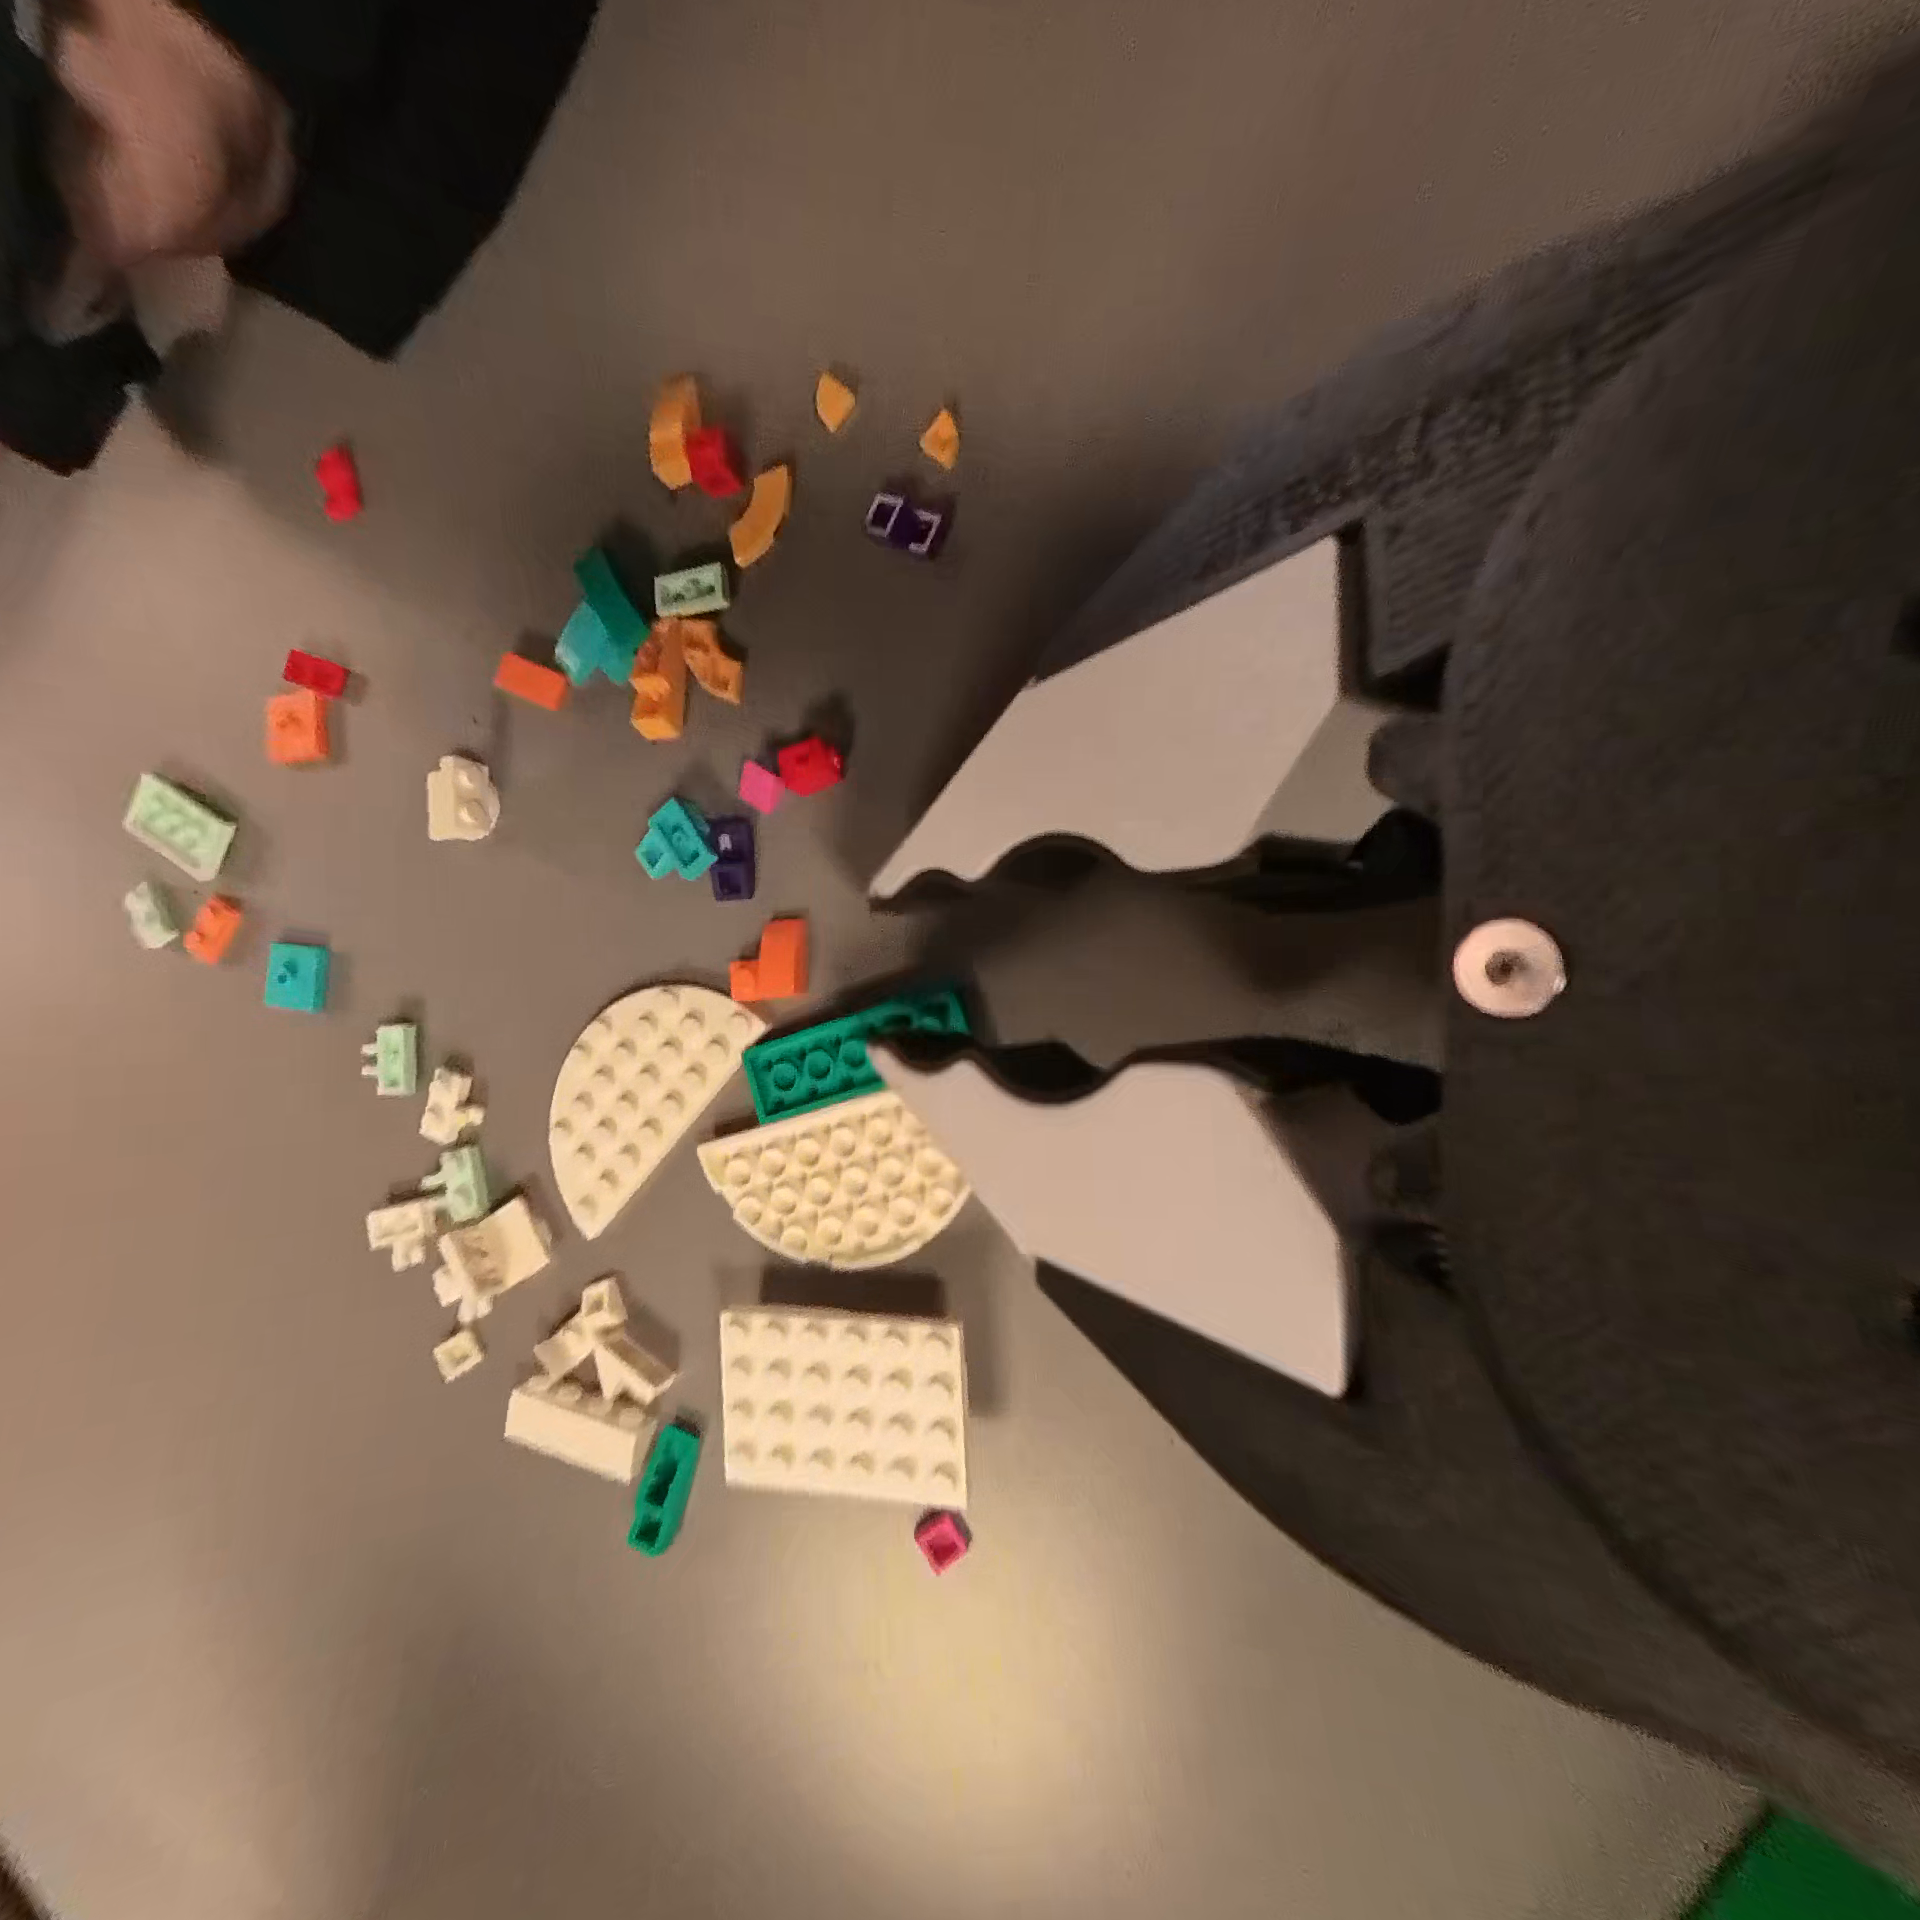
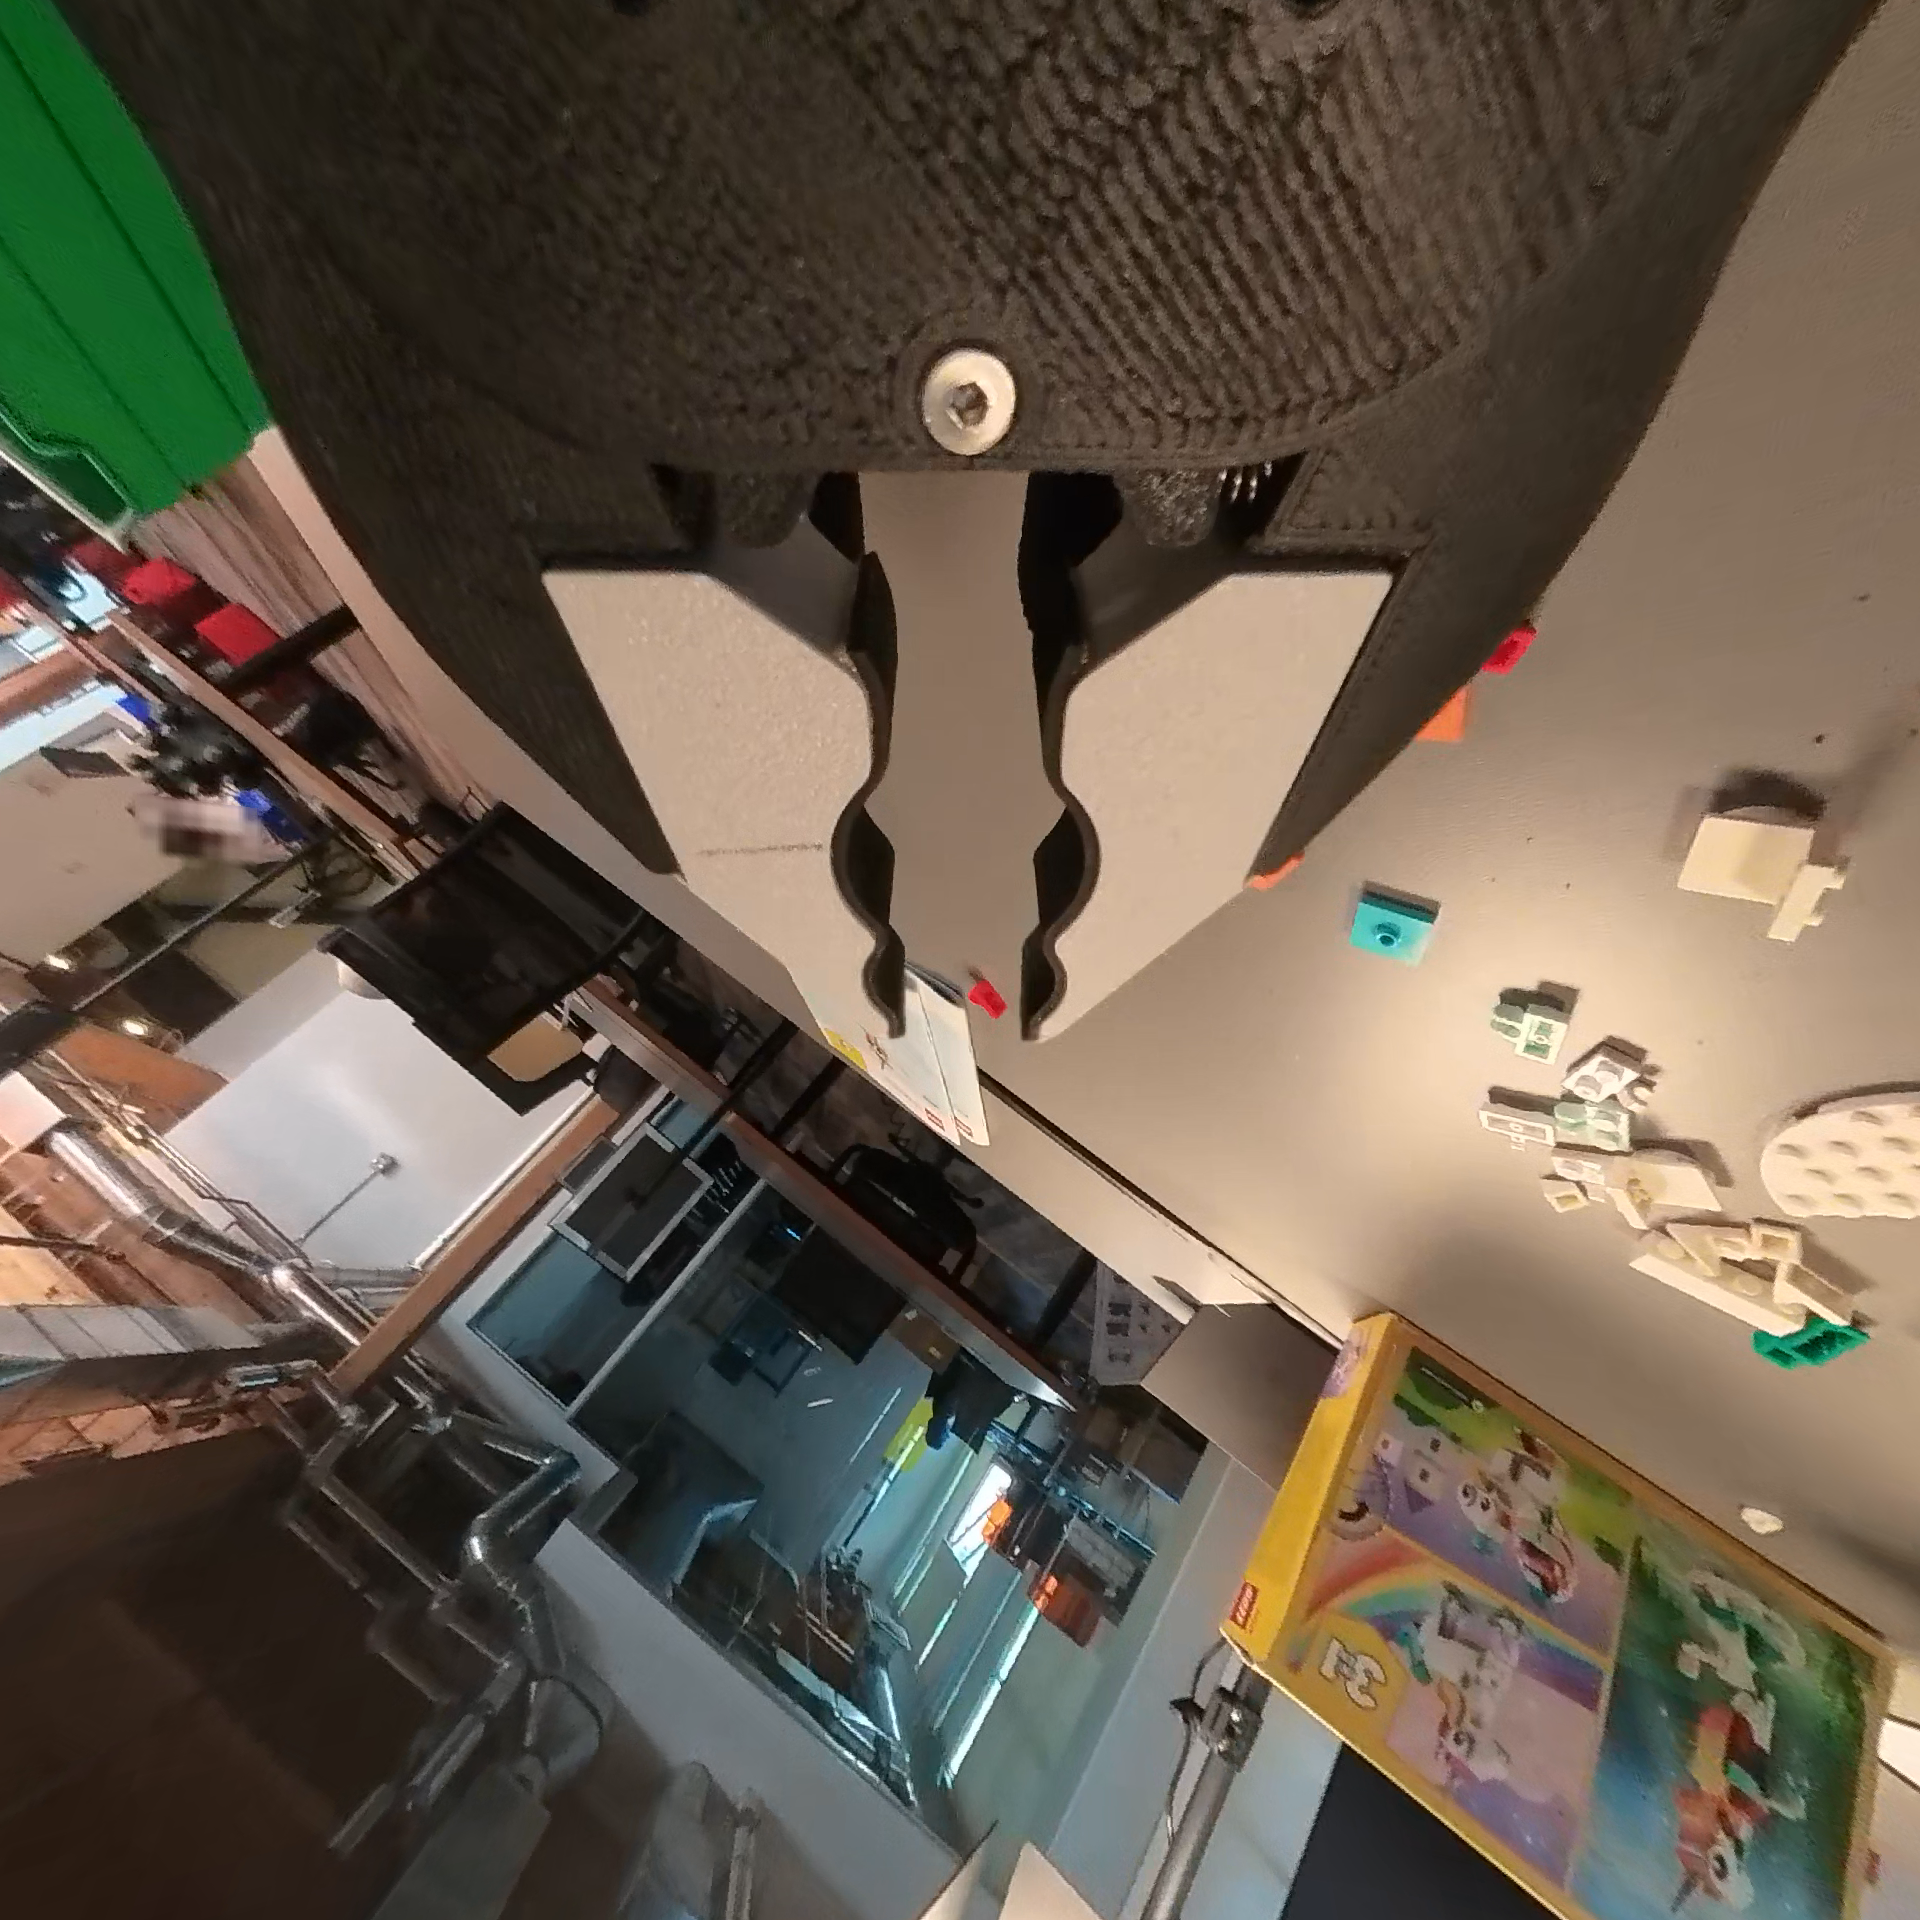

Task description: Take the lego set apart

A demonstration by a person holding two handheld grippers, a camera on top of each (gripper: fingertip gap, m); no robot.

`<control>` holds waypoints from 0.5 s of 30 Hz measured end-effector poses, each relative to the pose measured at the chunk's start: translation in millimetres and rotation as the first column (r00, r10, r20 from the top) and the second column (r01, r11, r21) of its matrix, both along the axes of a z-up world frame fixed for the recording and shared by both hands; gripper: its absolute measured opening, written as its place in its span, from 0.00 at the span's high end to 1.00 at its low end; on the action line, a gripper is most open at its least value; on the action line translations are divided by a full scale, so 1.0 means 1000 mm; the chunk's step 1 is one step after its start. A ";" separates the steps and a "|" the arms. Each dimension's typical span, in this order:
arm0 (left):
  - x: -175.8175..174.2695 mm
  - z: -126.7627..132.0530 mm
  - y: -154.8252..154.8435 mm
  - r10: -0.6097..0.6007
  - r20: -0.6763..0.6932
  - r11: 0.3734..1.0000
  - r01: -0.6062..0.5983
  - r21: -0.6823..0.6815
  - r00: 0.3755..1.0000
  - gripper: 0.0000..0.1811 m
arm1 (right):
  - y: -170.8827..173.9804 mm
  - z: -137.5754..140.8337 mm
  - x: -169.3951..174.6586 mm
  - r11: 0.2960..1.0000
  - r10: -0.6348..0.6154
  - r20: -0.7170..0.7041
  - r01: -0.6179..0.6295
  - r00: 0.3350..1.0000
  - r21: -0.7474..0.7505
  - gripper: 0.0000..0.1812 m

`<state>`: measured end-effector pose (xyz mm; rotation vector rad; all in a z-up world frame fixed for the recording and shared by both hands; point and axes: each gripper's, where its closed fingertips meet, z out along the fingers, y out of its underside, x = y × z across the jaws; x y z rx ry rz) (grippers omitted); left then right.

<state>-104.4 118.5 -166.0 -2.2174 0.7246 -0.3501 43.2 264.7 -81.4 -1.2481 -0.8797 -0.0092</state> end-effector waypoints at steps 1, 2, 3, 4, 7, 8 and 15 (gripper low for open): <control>0.004 -0.004 -0.002 -0.012 0.004 0.999 0.012 -0.029 1.000 0.92 | 0.001 0.000 0.001 1.000 -0.009 0.001 0.009 1.000 -0.005 0.89; 0.006 -0.007 -0.003 -0.015 0.011 0.999 0.016 -0.050 1.000 0.93 | 0.002 -0.001 0.003 1.000 -0.028 -0.002 0.028 1.000 -0.013 0.89; 0.008 -0.008 -0.003 -0.009 0.020 0.999 0.010 -0.053 1.000 0.94 | 0.005 -0.001 0.008 0.997 -0.067 -0.008 0.067 0.998 -0.030 0.90; 0.009 -0.008 -0.005 -0.013 0.026 0.998 0.015 -0.060 1.000 0.93 | 0.009 -0.003 0.014 0.993 -0.105 -0.011 0.105 0.994 -0.056 0.90; 0.011 -0.008 -0.007 -0.009 0.032 0.998 0.011 -0.062 0.999 0.91 | 0.012 -0.003 0.022 0.985 -0.136 -0.050 0.129 0.989 -0.111 0.91; 0.012 -0.008 -0.009 -0.009 0.036 0.998 0.011 -0.064 0.999 0.90 | 0.013 -0.002 0.023 0.984 -0.139 -0.066 0.131 0.988 -0.119 0.91; 0.023 -0.007 -0.026 0.010 0.112 0.999 -0.006 -0.038 0.994 0.90 | 0.012 -0.003 0.021 0.983 -0.129 -0.072 0.119 0.989 -0.137 0.91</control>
